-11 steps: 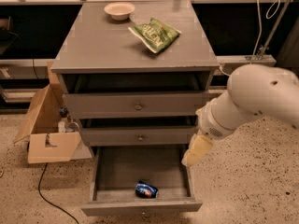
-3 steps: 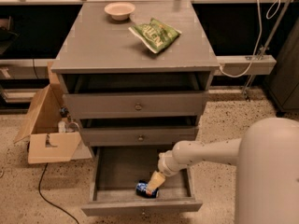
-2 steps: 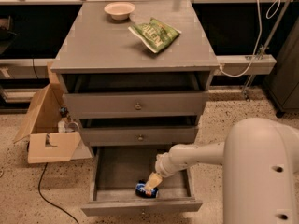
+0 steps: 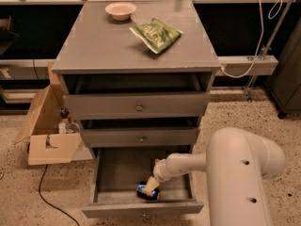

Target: Pick pepsi can from bottom drawer and place on counter

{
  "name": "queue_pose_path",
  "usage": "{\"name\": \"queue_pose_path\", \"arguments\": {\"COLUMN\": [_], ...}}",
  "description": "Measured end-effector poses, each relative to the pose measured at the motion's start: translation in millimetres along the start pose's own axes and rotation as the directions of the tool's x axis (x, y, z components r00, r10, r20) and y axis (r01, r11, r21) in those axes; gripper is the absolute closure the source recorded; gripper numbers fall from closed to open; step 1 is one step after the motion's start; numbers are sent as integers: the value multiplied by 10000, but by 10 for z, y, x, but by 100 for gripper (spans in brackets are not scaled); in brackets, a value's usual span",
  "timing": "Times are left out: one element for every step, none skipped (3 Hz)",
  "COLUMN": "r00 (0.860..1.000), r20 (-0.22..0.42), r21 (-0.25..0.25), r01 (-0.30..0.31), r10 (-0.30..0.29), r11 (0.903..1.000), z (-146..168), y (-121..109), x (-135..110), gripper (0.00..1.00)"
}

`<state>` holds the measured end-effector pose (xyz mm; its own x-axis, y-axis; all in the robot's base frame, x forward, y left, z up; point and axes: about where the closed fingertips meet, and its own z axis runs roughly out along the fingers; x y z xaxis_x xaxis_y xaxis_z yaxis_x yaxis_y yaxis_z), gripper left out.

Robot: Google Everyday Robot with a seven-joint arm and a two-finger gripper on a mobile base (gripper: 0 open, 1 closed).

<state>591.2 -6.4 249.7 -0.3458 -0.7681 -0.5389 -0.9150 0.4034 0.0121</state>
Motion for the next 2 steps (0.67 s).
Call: {"name": "queue_pose_path", "arguments": {"r00": [9999, 10000], "r20": [154, 3], "r21": [127, 223], "r01": [-43, -78], "r10": [41, 78], "r11": [9999, 9997], "z": [246, 491], "y": [-99, -121], "x": [132, 347], "gripper": [0, 0]}}
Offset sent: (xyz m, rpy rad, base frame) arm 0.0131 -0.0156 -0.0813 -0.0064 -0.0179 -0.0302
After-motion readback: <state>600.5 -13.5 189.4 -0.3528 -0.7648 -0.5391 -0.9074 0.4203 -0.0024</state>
